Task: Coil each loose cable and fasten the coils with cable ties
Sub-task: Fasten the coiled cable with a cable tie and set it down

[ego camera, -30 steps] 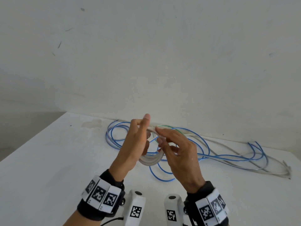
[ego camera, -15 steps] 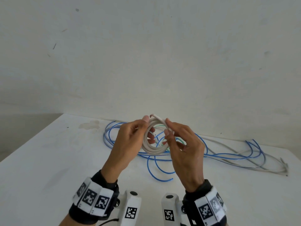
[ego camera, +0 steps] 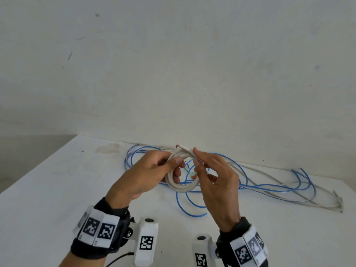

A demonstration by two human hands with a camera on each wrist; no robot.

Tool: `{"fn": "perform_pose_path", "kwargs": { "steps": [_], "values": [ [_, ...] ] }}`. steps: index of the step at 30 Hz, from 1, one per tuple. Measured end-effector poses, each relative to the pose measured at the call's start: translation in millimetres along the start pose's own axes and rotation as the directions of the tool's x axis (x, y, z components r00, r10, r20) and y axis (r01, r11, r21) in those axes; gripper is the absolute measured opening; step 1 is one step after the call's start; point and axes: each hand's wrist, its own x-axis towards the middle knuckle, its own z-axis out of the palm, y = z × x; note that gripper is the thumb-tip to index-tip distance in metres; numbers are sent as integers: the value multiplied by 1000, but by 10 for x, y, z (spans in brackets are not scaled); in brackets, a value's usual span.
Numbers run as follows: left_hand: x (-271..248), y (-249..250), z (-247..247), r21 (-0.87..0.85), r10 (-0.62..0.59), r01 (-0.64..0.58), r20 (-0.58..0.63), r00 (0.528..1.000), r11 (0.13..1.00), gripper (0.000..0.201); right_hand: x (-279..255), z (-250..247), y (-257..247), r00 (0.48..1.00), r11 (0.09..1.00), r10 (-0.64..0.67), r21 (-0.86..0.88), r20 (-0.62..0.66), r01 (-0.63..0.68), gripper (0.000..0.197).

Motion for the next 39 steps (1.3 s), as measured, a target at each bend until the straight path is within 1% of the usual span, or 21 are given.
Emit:
{"fn": "perform_pose_path", "kwargs": {
  "steps": [3,6,7,9,11,13,15,17,19,21,24,26,27,29,30,32,34,37,39],
  "values": [
    [6,-19,53,5,-54,54,57,997,999,36,12,-19,28,1000,1000,-7,-11,-19,7,37],
    [-16,2,20,40,-56,53,90,994,998,39,2,-38,12,999,999,-32,-34,7,33,41],
    [-21,3,12,54,-45,40,85,995,998,37,-7,-37,8,999,998,-37,-44,16,38,40],
    [-18,-15,20,42,10,-12,38,999,999,27,-19,-32,16,1000,999,-25,-42,13,25,36],
    [8,-48,42,10,49,-49,-24,998,999,27,-13,-37,27,1000,999,-7,-35,-11,7,36],
    [38,-69,64,11,66,-65,-53,996,998,24,0,-51,23,1000,1000,-11,-30,-26,10,35],
    [51,-87,66,38,58,-56,-42,997,998,21,0,-61,34,1000,1000,-12,-25,-22,11,33],
    [43,-97,43,30,22,-22,2,1000,999,20,-7,-51,57,1000,1000,9,-22,-14,-9,34],
    [31,-101,20,-14,-15,16,33,999,1000,21,-12,-38,67,1000,1000,20,-21,-4,-20,36],
    [39,-97,24,-117,-46,48,21,999,992,20,-2,-43,49,1000,1000,15,-19,13,-15,34],
    [100,-73,94,-368,-133,123,-1,991,922,16,26,-78,26,998,999,16,-49,66,-13,33],
    [127,-40,150,-423,-169,148,-12,986,894,20,34,-98,16,993,996,7,-91,117,4,36],
    [133,-29,176,-407,-165,138,-31,986,903,29,30,-102,11,990,993,-5,-120,140,22,38],
    [130,-23,223,-306,-132,92,-111,985,948,53,23,-93,6,984,984,-17,-173,177,48,36],
    [126,-34,240,-253,-112,70,-156,981,965,55,22,-85,5,982,981,-12,-187,190,48,35],
    [115,-68,271,-208,-73,25,-226,971,978,40,25,-74,7,980,979,-9,-197,198,48,33],
    [134,-94,290,-197,-48,-6,-270,962,980,37,23,-76,3,983,980,-15,-194,183,51,29],
    [132,-101,278,-131,26,-62,-263,965,989,29,24,-92,0,990,988,32,-151,138,-10,23],
    [94,-82,253,-50,106,-119,-218,970,992,20,35,-104,-15,989,992,66,-114,130,-52,30]
  ]
}}
